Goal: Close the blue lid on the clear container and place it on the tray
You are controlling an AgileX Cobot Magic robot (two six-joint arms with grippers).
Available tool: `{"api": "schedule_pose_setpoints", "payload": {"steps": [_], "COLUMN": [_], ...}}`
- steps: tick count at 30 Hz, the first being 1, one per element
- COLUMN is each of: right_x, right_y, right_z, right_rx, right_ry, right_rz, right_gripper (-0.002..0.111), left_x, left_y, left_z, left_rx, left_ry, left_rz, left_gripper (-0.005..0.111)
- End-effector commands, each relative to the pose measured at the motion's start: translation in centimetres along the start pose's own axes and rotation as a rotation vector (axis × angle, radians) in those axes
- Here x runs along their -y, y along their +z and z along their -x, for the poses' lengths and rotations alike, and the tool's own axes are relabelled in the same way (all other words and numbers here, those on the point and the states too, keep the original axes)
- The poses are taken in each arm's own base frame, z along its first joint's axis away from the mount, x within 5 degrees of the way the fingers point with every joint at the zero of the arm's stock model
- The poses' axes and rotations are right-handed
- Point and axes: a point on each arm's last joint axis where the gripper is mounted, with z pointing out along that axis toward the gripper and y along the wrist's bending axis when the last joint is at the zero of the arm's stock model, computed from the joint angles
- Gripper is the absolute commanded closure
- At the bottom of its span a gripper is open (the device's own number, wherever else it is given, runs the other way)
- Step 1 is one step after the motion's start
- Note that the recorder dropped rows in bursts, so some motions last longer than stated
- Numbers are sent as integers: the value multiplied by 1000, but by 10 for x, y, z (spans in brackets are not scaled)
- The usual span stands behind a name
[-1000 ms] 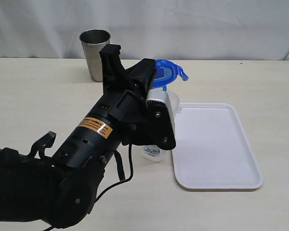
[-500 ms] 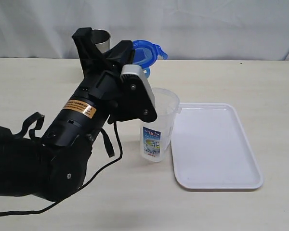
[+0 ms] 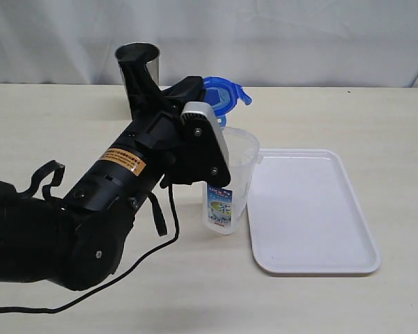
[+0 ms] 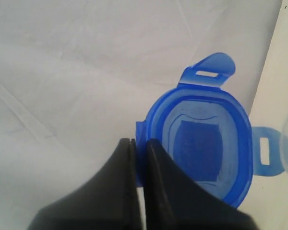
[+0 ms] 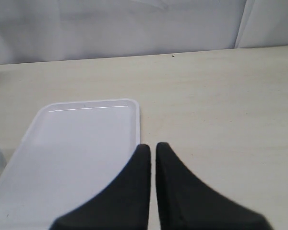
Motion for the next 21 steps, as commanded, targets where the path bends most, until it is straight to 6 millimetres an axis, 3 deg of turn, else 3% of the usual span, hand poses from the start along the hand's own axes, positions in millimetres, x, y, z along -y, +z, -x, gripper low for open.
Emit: {"api": "schedule_pose_setpoints", "payload": {"steps": [1, 8, 21], "right_x": [0, 0, 0], "right_y": [0, 0, 0], "right_z": [0, 0, 0], "right_rx": [6, 6, 6], "right_ry": [-2, -2, -2], "right_rz": [1, 1, 1], "right_gripper": [104, 104, 104], "left_x": [-2, 0, 5], "left_y": [0, -9, -10], "left_z": [2, 18, 17], "left_rx": [7, 10, -10], "left_ry": [-17, 16, 8], "left_rz": [9, 31, -23], "left_gripper": [107, 107, 107]}}
